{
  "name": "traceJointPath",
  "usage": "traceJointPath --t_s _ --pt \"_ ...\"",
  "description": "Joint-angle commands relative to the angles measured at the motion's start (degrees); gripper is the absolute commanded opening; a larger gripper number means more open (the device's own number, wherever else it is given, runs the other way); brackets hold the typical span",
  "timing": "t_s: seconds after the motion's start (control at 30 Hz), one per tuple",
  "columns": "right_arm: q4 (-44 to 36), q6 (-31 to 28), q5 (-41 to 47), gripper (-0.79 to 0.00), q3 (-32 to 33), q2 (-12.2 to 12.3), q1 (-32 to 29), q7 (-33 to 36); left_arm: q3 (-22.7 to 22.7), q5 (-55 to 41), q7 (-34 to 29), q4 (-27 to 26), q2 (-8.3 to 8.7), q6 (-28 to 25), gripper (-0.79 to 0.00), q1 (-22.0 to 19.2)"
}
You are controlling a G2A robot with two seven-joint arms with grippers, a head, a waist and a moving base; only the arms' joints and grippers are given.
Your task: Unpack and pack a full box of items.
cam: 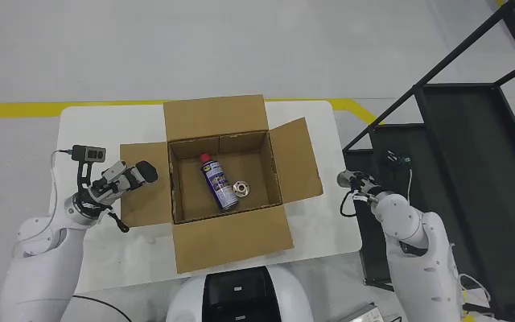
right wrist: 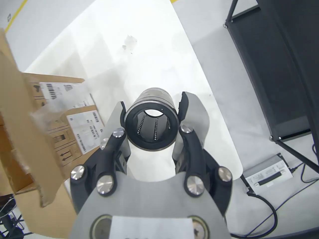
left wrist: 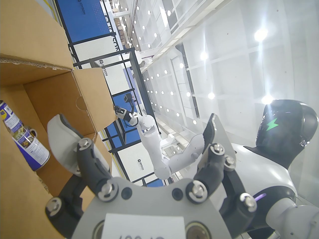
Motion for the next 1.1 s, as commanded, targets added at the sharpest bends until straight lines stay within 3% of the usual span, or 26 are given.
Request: traceJointPath --t_s 0.0,0.7,1.07 --pt "2.6 1.3 -0.6 -0.785 -1.2 -0.1 1.2 -0.7 0.0 0.0 0.0 0.0 0.00 0.0 0.000 0.0" --pt "21.7 6.7 -4.6 -0.785 -10.2 -0.6 13.8 -6.2 0.0 0.0 0.0 0.0 0.00 0.0 0.000 0.0" --pt "26.6 7.6 -5.7 -0.785 -11.9 -0.7 17.0 -7.4 0.0 0.0 0.0 0.0 0.00 0.0 0.000 0.0"
